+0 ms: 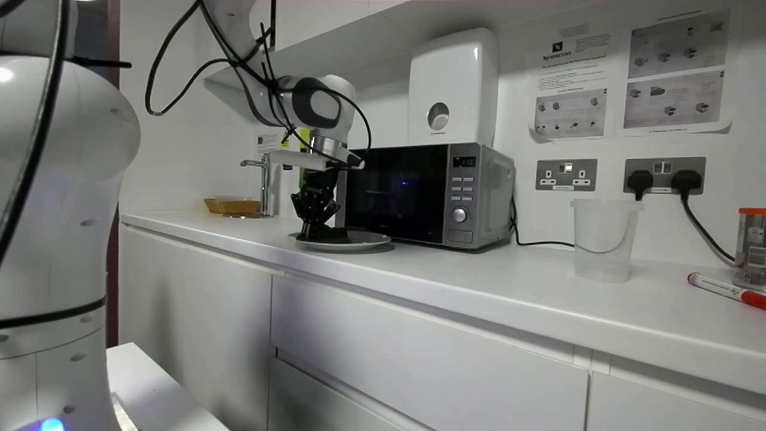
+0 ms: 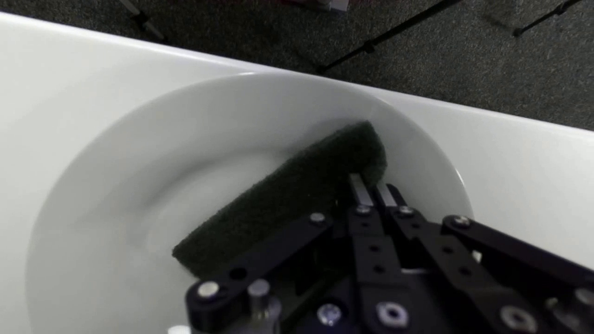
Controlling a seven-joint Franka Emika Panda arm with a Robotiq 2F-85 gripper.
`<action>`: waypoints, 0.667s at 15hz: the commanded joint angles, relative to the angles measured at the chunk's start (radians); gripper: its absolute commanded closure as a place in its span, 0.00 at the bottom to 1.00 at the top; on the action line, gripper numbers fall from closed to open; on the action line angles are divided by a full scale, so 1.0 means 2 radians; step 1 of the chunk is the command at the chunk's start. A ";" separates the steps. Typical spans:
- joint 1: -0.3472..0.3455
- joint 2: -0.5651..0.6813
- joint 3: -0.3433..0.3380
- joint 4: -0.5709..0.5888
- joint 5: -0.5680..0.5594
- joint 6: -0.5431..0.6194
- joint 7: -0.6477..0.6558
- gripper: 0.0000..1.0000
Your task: Pick up an object from the table
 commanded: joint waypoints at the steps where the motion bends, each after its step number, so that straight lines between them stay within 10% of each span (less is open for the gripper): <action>1: 0.002 0.034 0.007 0.038 0.019 -0.014 -0.017 0.99; 10: -0.013 0.081 0.009 0.096 -0.012 -0.013 -0.004 0.99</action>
